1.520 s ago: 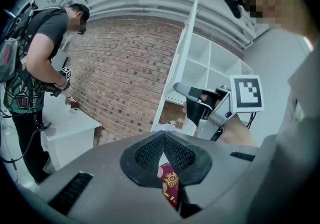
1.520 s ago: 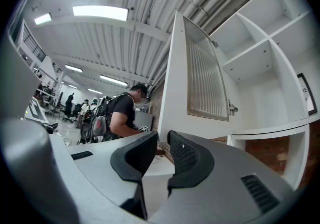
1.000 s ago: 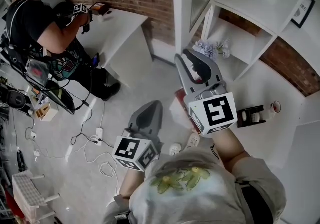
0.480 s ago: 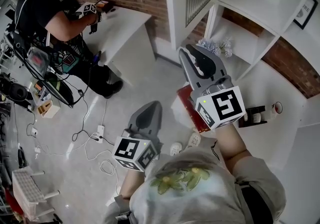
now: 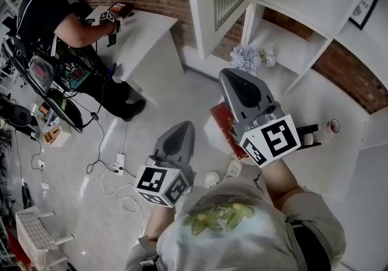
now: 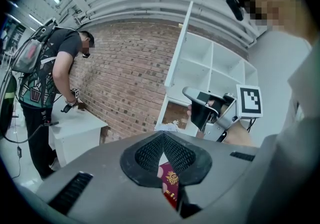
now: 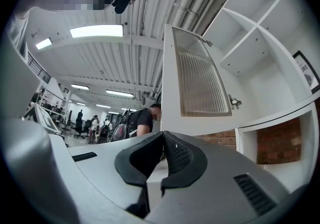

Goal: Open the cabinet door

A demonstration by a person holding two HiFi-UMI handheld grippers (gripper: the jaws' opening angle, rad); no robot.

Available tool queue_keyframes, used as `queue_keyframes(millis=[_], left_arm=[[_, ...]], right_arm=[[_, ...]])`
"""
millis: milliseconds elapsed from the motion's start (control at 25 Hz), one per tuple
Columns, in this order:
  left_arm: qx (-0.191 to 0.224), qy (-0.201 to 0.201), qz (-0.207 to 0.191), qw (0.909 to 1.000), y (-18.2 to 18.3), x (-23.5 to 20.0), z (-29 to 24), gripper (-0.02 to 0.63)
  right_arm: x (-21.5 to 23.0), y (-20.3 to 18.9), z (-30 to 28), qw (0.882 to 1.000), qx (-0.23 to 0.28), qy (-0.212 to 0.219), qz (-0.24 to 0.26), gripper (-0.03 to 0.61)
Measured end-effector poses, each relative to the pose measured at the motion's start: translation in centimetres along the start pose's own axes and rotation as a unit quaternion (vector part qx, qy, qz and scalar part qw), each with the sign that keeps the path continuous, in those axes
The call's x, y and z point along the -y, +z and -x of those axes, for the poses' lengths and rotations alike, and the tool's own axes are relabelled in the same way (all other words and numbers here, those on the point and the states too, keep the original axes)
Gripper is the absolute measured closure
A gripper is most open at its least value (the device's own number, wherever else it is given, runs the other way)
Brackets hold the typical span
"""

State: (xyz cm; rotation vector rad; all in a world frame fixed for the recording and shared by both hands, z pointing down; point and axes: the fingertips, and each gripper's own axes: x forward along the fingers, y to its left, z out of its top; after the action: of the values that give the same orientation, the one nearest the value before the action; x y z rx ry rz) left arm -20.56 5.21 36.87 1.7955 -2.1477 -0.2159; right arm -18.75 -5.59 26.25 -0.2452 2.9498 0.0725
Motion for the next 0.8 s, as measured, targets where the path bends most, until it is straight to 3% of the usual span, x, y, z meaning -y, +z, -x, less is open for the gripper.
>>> queue_keyframes(millis=[800], left_arm=[[-0.022,-0.037,-0.002,0.9991,-1.1,1.7,-1.9,0.604]], right_arm=[[-1.0,-2.9,2.8,0.999,-0.044,-0.002,0.002,0.555]])
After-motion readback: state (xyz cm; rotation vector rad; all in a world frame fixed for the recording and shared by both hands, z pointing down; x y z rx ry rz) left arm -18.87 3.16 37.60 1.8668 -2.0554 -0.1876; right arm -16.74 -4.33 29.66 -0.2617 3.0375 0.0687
